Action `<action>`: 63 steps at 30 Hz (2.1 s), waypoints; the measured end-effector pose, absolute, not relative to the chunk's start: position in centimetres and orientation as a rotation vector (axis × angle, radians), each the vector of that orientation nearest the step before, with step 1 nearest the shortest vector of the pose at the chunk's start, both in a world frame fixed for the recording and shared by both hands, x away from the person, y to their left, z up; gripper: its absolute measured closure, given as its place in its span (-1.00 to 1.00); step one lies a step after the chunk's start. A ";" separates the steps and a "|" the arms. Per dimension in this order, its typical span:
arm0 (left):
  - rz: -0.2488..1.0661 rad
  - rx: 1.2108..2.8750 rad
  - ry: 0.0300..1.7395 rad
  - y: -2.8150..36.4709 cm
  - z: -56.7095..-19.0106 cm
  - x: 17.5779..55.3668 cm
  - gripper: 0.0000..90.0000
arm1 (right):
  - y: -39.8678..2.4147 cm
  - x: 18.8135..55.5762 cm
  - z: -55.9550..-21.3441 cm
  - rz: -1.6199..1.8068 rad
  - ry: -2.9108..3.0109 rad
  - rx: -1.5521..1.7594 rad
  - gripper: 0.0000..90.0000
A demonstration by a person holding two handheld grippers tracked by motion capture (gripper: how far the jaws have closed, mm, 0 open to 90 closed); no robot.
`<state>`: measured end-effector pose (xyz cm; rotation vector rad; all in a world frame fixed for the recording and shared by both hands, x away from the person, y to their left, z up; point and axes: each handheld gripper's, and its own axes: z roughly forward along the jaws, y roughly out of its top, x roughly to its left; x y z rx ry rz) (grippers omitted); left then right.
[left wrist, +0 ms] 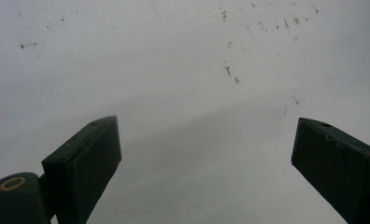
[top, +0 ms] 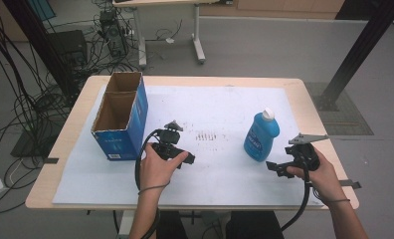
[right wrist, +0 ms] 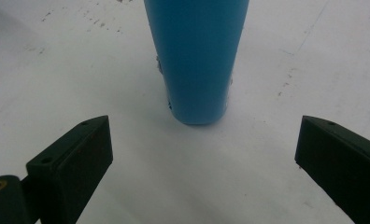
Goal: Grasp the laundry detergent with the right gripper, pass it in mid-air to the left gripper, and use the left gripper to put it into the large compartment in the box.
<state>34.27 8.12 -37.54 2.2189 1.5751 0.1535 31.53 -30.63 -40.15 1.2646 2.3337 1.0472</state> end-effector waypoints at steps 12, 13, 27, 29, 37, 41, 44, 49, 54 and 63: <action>0.177 2.214 1.575 8.0 -37.6 34.1 -0.81 | -30.3 31.5 -40.5 1.124 2.286 1.233 -0.92; 0.176 2.215 1.573 8.0 -37.6 34.1 -0.81 | -30.3 31.5 -40.5 1.133 2.281 1.236 -0.92; 0.173 2.217 1.575 7.8 -37.7 34.0 -0.81 | -29.8 31.7 -41.1 1.189 2.226 1.206 -0.92; 0.169 2.212 1.577 7.9 -37.8 34.0 -0.81 | -29.8 31.7 -41.2 1.197 2.219 1.204 -0.92; 0.165 2.220 1.574 7.9 -37.9 34.0 -0.81 | -29.5 31.7 -41.8 1.218 2.204 1.195 -0.92; 0.165 2.217 1.574 7.9 -37.9 33.9 -0.81 | -29.3 31.9 -42.0 1.229 2.195 1.202 -0.93; 0.164 2.218 1.578 8.0 -38.0 33.9 -0.81 | -29.2 32.0 -42.2 1.243 2.183 1.200 -0.93; 0.159 2.219 1.581 8.1 -38.1 33.8 -0.81 | -29.1 32.2 -42.5 1.265 2.170 1.204 -0.93; 0.161 2.217 1.580 8.1 -38.0 33.8 -0.81 | -28.9 32.5 -42.7 1.281 2.157 1.194 -0.94; 0.161 2.216 1.578 8.1 -37.9 33.8 -0.81 | -28.7 33.0 -43.1 1.299 2.127 1.208 -0.94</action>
